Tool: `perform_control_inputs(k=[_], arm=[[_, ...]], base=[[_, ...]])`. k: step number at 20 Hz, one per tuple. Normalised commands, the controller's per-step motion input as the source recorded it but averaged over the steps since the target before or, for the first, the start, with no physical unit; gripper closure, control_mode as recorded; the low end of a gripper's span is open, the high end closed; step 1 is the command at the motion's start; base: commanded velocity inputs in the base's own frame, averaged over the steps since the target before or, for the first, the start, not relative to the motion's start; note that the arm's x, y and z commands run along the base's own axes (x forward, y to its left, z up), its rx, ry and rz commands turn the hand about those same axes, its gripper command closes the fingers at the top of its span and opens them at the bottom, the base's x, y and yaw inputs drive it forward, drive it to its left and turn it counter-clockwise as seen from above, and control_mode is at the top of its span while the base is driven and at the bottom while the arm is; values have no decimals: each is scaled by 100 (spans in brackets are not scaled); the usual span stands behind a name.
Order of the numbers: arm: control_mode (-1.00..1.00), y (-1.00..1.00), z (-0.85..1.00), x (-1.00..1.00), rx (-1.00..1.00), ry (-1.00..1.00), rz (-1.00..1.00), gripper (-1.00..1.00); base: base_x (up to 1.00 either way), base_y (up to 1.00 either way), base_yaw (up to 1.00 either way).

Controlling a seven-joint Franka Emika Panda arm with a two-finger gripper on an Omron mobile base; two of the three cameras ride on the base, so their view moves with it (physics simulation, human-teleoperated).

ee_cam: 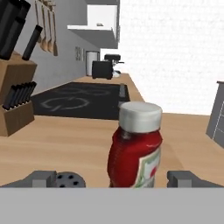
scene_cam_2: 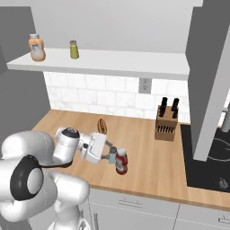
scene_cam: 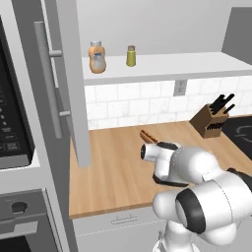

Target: Put the shaker and condiment bottle from the counter next to their counterparts in the cabinet.

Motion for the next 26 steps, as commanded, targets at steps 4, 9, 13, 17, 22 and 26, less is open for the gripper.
perform_control_inputs(k=[4,9,13,17,22,26], arm=[[-100,-17,-3,6,0,0,0,-100],[-100,0,-1,7,0,0,0,-100],[-100,0,0,14,0,0,0,-100],[-100,0,0,26,0,2,0,-100],[-100,2,-2,20,0,2,0,-100],[-100,12,-19,-1,0,1,0,-100]], base=[[0,0,0],[0,0,0],[0,0,0],[0,0,0],[0,0,0],[0,0,0]])
